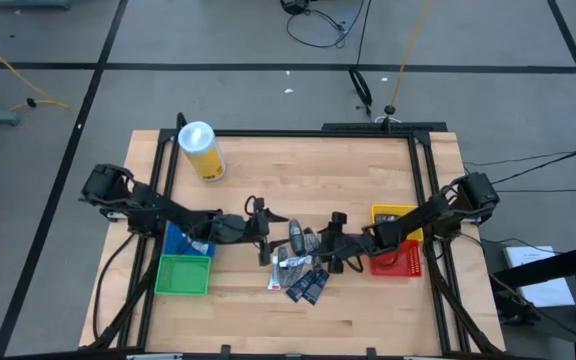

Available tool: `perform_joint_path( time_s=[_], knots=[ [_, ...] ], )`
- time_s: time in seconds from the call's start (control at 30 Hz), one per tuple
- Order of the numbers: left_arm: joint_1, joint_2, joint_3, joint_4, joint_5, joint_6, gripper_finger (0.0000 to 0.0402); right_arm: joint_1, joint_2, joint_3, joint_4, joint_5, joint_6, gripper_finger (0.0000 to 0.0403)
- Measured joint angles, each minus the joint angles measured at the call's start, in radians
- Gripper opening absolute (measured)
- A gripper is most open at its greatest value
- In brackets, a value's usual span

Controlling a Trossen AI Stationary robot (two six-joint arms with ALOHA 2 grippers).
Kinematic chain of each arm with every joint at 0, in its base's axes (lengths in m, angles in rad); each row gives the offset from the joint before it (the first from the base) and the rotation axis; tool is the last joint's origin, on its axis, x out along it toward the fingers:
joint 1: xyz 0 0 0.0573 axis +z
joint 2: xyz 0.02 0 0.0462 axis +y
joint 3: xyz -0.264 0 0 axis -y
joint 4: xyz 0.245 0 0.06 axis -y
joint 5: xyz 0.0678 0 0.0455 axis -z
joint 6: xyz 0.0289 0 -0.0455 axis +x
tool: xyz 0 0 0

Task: Pick & Place Travel size toiletries
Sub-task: Put the black comb into the red basket

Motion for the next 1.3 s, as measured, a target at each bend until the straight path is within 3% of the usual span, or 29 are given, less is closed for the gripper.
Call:
perform_joint_path(
  time_s=[0.13, 0.3, 0.43, 0.53, 0.63, 0.77, 0.97, 1.07, 1.3],
  knots=[
    [0.024, 0.000, 0.001, 0.039, 0.082, 0.021, 0.0266, -0.021, -0.026, 0.000, -0.023, 0.018, -0.054, 0.0242],
    [0.054, 0.000, 0.006, 0.078, 0.148, 0.023, 0.0266, -0.054, -0.084, -0.003, -0.061, 0.142, -0.121, 0.0242],
    [0.091, 0.000, 0.063, 0.011, 0.204, 0.038, 0.0266, -0.060, -0.156, -0.003, -0.127, 0.172, -0.103, 0.0242],
    [0.118, 0.000, 0.121, -0.108, 0.217, 0.062, 0.0266, -0.056, -0.204, -0.003, -0.181, 0.100, -0.075, 0.0242],
    [0.146, 0.000, 0.166, -0.216, 0.220, 0.079, 0.0266, -0.061, -0.224, -0.003, -0.199, -0.052, -0.027, 0.0242],
    [0.185, 0.000, 0.187, -0.250, 0.231, 0.068, 0.0266, -0.064, -0.210, -0.011, -0.181, -0.179, -0.017, 0.0242],
    [0.233, 0.013, 0.187, -0.251, 0.289, 0.025, 0.0266, -0.065, -0.151, -0.060, -0.062, -0.188, -0.044, 0.0242],
    [0.237, 0.042, 0.187, -0.240, 0.300, 0.025, 0.0266, -0.065, -0.146, -0.085, -0.074, -0.123, -0.072, 0.0242],
    [0.230, 0.165, 0.188, -0.098, 0.425, 0.023, 0.0266, -0.065, -0.182, -0.104, -0.077, 0.142, -0.133, 0.0242]
  ],
)
